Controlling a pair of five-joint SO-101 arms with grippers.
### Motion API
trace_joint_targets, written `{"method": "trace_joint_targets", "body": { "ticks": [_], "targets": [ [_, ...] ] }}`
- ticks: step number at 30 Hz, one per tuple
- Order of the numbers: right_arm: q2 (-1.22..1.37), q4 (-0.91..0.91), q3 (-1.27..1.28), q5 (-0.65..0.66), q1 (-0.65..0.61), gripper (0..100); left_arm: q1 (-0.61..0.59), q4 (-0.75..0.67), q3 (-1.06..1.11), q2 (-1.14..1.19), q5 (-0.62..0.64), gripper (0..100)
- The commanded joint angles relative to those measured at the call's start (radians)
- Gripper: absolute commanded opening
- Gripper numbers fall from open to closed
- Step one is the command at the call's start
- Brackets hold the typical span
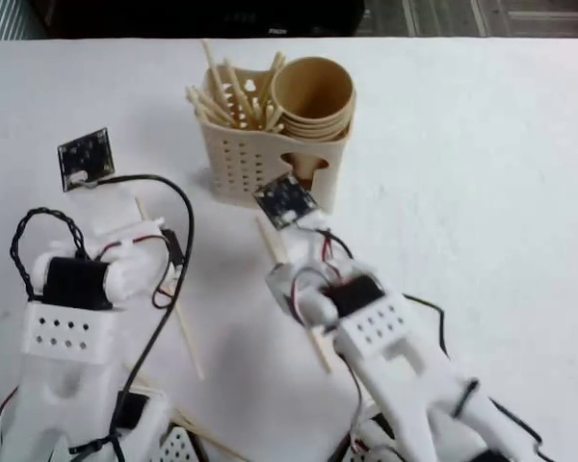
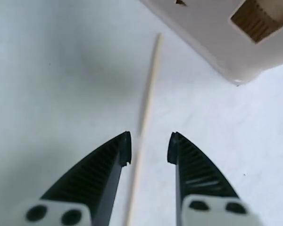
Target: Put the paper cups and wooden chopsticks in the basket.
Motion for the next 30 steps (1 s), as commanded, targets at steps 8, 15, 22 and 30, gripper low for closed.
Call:
{"method": "trace_joint_targets", "body": {
  "ticks": [8,15,22,30],
  "targets": [
    [0.314,0.007,-0.164,-0.008,-0.081,14.2,-0.01,-0.025,-0.031,-0.021,-0.008,2],
    [0.481,0.012,-0.247,-0.008,-0.077,14.1,-0.01,-0.02,-0.187,-0.021,-0.003,2],
    [0.598,0.013,-0.322,-0.002,-0.059,8.1,-0.008,-0.028,-0.35,-0.021,0.0,2],
    [0.687,0.108,-0.422,-0.002,-0.044,8.0,-0.002,-0.11,-0.488,-0.015,0.0,2]
  ]
}}
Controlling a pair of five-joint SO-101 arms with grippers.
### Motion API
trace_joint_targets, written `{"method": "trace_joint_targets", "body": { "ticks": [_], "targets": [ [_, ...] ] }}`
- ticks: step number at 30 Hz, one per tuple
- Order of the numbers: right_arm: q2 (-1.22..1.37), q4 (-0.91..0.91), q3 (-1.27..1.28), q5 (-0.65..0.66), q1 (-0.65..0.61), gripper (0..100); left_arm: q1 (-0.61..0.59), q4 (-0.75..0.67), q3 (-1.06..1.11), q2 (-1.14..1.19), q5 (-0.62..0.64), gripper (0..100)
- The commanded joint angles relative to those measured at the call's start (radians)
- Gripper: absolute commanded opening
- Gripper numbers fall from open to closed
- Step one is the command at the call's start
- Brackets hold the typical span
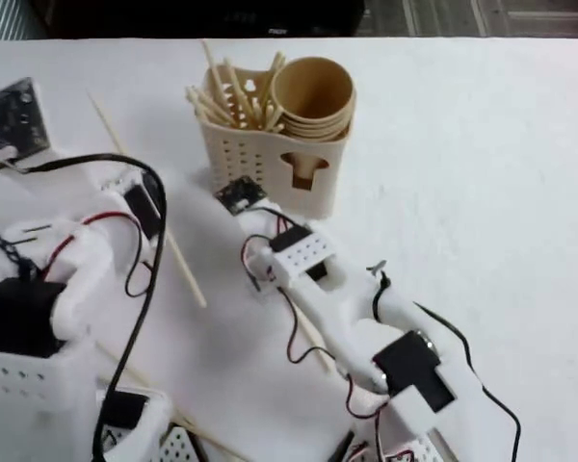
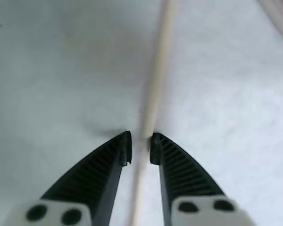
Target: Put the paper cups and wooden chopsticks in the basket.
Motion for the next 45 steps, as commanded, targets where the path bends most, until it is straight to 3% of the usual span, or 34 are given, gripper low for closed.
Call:
{"method": "trace_joint_targets", "body": {
  "ticks": [1,7,18,23,27,32,36,38,42,45],
  "targets": [
    [0.033,0.041,-0.057,-0.002,0.008,8.0,-0.002,-0.112,-0.064,-0.013,0.0,2],
    [0.125,0.128,-0.158,0.002,0.007,1.8,-0.001,-0.373,0.003,-0.012,0.002,2],
    [0.13,0.137,-0.166,0.002,0.005,1.9,0.035,-1.109,0.222,-0.01,-0.014,2],
    [0.13,0.137,-0.166,0.002,0.005,1.9,0.142,-1.26,0.318,0.025,-0.199,2],
    [0.13,0.137,-0.166,0.002,0.004,1.9,0.15,-1.336,0.318,0.151,-0.273,2],
    [0.13,0.137,-0.166,0.002,0.004,1.9,0.15,-1.336,0.253,0.331,-0.348,2],
    [0.13,0.137,-0.167,0.002,0.004,1.9,0.159,-1.218,0.198,0.394,-0.413,3],
    [0.13,0.137,-0.167,0.002,0.004,1.9,0.171,-1.135,0.18,0.394,-0.45,8],
    [0.13,0.137,-0.167,0.002,0.002,1.9,0.174,-0.993,0.138,0.392,-0.463,27],
    [0.13,0.137,-0.166,0.002,0.002,1.9,0.174,-0.872,0.072,0.39,-0.46,31]
  ]
}}
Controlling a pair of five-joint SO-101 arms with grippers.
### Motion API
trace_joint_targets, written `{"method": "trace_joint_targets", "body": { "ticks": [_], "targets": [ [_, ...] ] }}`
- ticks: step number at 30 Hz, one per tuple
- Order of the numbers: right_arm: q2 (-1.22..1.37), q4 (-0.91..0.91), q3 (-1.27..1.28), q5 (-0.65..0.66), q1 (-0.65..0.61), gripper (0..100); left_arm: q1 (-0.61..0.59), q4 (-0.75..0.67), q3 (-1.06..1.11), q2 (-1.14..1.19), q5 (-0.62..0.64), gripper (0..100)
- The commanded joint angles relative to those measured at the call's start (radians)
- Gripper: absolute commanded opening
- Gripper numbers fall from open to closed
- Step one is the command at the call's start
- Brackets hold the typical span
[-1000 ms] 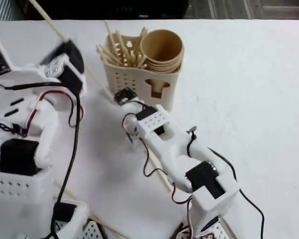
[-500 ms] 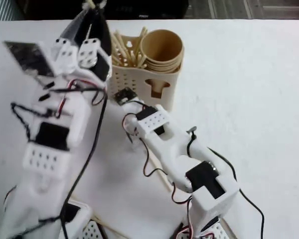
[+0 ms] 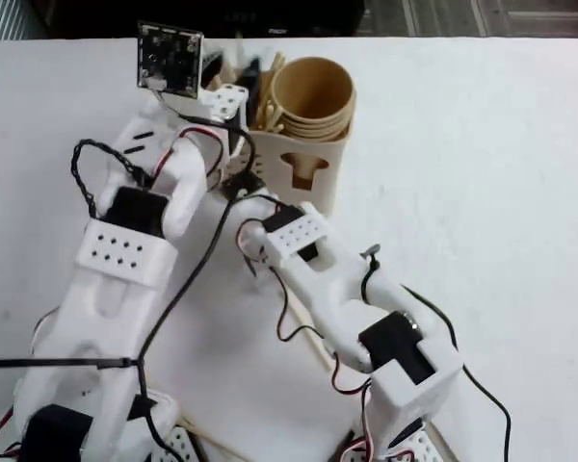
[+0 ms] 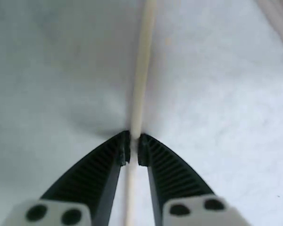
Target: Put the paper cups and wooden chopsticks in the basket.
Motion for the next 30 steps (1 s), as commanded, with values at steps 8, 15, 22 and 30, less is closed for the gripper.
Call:
{"method": "trace_joint_targets", "body": {
  "ticks": [8,15,22,30],
  "targets": [
    [-0.01,0.022,-0.009,0.002,-0.007,1.9,-0.027,0.413,-0.338,-0.056,0.052,22],
    [-0.189,0.015,0.081,0.002,-0.022,1.9,-0.027,0.548,-0.261,-0.374,0.115,18],
    [-0.43,-0.03,0.226,0.002,-0.07,1.9,-0.105,0.543,0.058,-0.644,0.117,18],
    [-0.731,0.033,0.242,-0.002,-0.073,1.8,-0.335,0.542,0.321,-0.814,0.222,18]
  ]
}}
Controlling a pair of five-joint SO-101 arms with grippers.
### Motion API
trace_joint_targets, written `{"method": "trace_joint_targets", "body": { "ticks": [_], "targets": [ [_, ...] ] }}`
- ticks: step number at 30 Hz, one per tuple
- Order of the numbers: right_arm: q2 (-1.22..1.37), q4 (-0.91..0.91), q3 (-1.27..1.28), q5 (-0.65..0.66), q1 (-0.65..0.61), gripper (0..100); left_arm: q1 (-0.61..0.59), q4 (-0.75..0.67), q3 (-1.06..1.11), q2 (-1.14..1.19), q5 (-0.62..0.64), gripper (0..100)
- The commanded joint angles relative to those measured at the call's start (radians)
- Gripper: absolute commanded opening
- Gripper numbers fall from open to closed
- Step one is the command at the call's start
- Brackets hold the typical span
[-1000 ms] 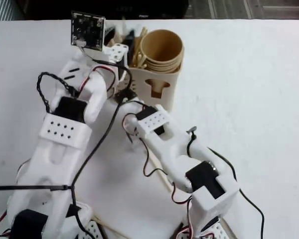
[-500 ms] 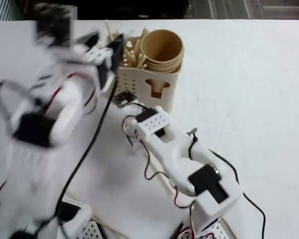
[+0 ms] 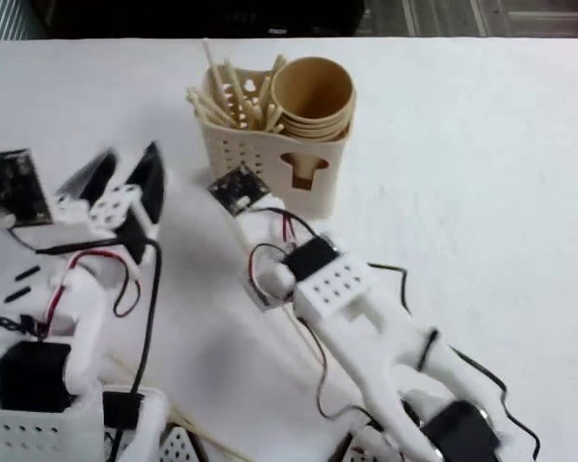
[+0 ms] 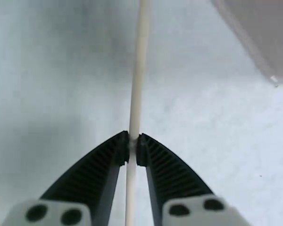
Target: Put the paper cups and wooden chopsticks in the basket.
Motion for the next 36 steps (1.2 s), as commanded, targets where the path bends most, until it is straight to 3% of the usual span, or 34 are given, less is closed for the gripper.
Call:
{"method": "trace_joint_targets", "body": {
  "ticks": [1,7,13,18,20,26,36],
  "targets": [
    [-0.188,0.016,-0.008,-0.003,-0.008,1.8,-0.125,-0.005,0.092,-0.077,0.037,18],
    [-0.453,-0.042,-0.064,-0.003,-0.007,1.8,-0.225,-0.005,0.264,-0.12,0.037,18],
    [-0.542,-0.16,-0.221,0.0,-0.001,1.8,-0.237,-0.006,0.417,-0.15,0.037,18],
    [-0.503,-0.372,-0.311,0.002,-0.001,1.8,-0.237,-0.117,0.571,-0.166,0.049,18],
    [-0.481,-0.509,-0.315,0.003,-0.001,1.8,-0.237,-0.18,0.649,-0.174,0.109,18],
    [-0.361,-0.809,-0.313,0.137,0.01,1.8,-0.239,-0.339,0.813,-0.217,0.184,18],
    [-0.031,-1.147,-0.311,0.146,0.176,1.8,-0.239,-0.344,0.947,-0.409,0.183,18]
  ]
}}
